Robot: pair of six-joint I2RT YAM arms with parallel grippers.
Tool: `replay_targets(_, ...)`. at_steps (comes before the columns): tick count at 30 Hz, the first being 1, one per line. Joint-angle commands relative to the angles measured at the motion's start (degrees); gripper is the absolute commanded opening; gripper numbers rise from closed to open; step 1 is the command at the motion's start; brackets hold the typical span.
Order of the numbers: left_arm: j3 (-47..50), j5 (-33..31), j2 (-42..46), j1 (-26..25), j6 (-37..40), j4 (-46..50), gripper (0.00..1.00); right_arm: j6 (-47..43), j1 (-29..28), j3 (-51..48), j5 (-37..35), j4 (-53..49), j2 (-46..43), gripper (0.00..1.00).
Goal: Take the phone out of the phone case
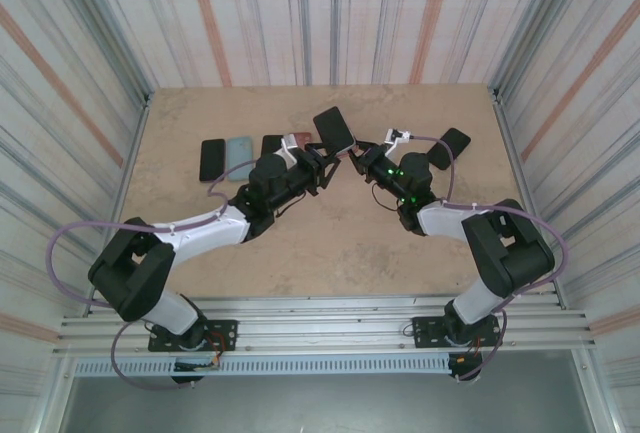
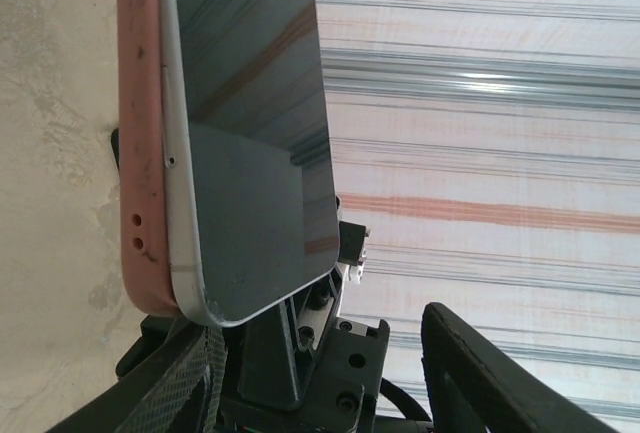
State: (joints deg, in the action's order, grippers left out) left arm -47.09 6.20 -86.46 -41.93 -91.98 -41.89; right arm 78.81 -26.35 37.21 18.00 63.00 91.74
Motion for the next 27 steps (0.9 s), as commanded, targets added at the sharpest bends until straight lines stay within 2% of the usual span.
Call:
replay_targets(1, 0.8, -2.3, 1.6, 0.9, -0.8, -2.6, 0.55, -2.2, -0.5, 0.4, 0.5, 5.4, 0.3, 0.00)
replay_targets(7, 2.1, -3.0, 3.0, 1.7, -0.4, -1.7, 0.55, -1.9, -0.6, 0.4, 0.6, 6.9, 0.9, 0.00)
replay_targets(15, 1.1, -3.8, 0.7, 1.9, -1.2, -3.7, 0.54, -2.0, -1.5, -0.2, -0.8, 8.4, 0.5, 0.00)
replay_targets(27, -1.4, -5.4, -2.4, 1.4, -2.6, -8.2, 0.43, -1.0, -2.7, -0.8, -2.4, 14.0, 3.2, 0.00)
